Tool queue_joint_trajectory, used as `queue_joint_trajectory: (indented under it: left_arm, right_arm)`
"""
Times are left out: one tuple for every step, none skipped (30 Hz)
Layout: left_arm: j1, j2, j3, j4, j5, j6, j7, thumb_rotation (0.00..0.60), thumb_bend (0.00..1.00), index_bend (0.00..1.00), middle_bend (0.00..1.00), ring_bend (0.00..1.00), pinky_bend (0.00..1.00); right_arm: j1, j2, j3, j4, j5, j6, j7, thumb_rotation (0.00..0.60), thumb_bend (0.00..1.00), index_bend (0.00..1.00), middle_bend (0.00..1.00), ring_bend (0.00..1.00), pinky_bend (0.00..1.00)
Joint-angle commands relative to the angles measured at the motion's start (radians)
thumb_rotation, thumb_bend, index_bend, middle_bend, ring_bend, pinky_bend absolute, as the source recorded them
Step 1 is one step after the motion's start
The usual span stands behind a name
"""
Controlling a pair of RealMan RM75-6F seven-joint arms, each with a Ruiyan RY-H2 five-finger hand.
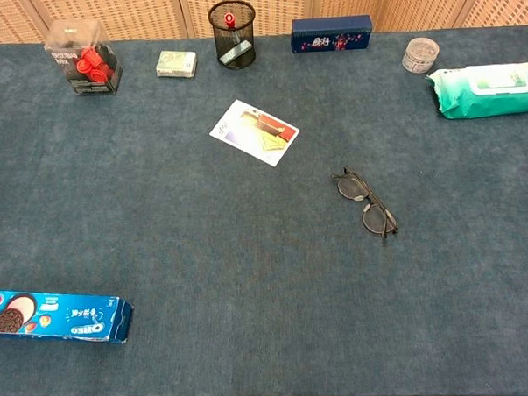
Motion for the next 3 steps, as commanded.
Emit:
queue_joint_trajectory:
  left_arm:
    - [-0.006, -0.007, -0.003, 0.009, -0.017, -0.012, 0.012, 0.600, 0.59, 0.49, 0.40, 0.36, 0.45]
    - [-0.006, -0.009, -0.002, 0.010, -0.015, -0.010, 0.015, 0.600, 0.59, 0.49, 0.40, 0.36, 0.45]
    - [-0.005, -0.011, -0.001, 0.009, -0.013, -0.008, 0.017, 0.600, 0.59, 0.49, 0.40, 0.36, 0.45]
  right_arm:
    - [-0.011, 0.009, 0.016, 0.021, -0.013, 0.001, 0.032, 0.600, 0.37, 0.29, 0.32, 0.17, 0.35]
    - [-0.012, 0.006, 0.020, 0.035, -0.020, -0.001, 0.051, 0.600, 0.37, 0.29, 0.32, 0.17, 0.35]
    - [-0.011, 0.005, 0.022, 0.048, -0.025, -0.008, 0.067, 0.600, 0.37, 0.29, 0.32, 0.17, 0.35]
